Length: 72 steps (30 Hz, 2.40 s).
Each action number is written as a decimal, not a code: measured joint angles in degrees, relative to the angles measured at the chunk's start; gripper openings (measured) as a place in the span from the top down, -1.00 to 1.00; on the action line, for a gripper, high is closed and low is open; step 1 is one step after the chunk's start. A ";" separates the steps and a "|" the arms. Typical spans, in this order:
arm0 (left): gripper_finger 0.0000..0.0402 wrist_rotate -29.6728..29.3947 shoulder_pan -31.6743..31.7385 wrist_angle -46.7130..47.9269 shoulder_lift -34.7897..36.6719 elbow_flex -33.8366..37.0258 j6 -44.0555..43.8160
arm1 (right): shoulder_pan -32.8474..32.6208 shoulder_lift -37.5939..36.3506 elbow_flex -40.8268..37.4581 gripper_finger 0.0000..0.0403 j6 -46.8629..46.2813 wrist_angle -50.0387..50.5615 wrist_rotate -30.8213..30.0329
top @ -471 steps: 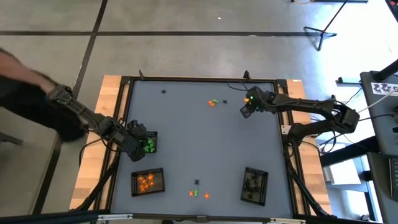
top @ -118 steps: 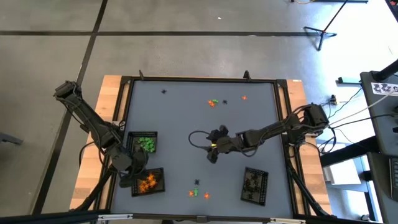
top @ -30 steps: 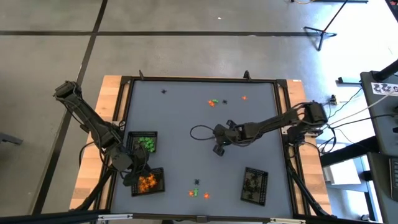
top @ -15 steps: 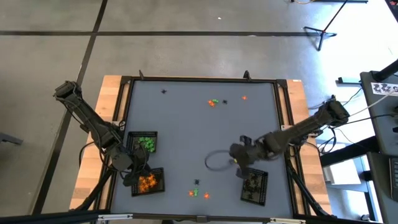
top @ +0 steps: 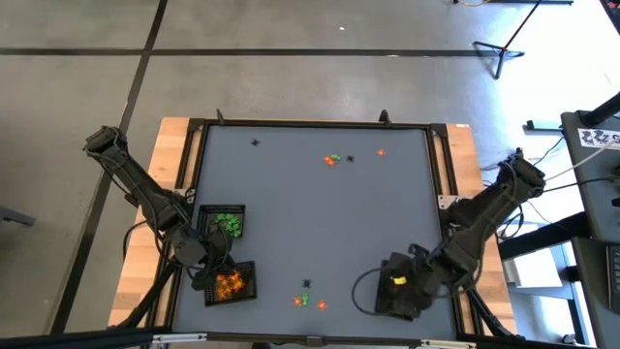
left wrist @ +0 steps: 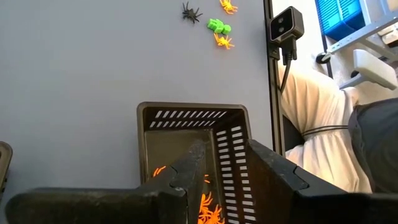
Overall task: Sort Halloween decoration
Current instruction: Put the black spider toy into the bottom right black bin, then put the orange spider toy into the bottom left black bin
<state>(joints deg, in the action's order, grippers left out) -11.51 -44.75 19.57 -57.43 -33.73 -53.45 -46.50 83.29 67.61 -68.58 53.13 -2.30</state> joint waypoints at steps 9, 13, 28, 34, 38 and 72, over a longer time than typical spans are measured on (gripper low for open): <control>0.46 -1.38 0.00 0.01 0.00 0.02 0.02 | -1.43 0.29 0.00 0.41 -2.08 1.20 -6.59; 0.46 -1.38 0.00 0.01 0.00 0.02 0.01 | 0.61 0.28 0.00 0.20 1.18 1.66 -9.76; 0.46 -0.94 0.00 0.13 1.07 0.00 4.94 | 25.87 0.28 0.00 0.13 32.17 -12.87 -22.83; 0.46 0.14 0.22 0.56 2.62 0.01 5.99 | 34.19 0.28 0.00 0.13 39.90 -15.77 -22.78; 0.46 4.21 1.24 3.64 4.29 0.02 13.08 | 38.92 0.28 -0.89 0.13 40.44 -16.51 -22.64; 0.46 14.51 34.27 18.26 19.19 0.00 37.19 | 71.06 0.26 -11.61 0.13 53.90 -23.90 -3.05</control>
<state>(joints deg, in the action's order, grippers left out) 3.00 -10.49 37.83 -38.24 -33.74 -16.26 24.56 83.55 56.01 -14.68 29.23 -5.34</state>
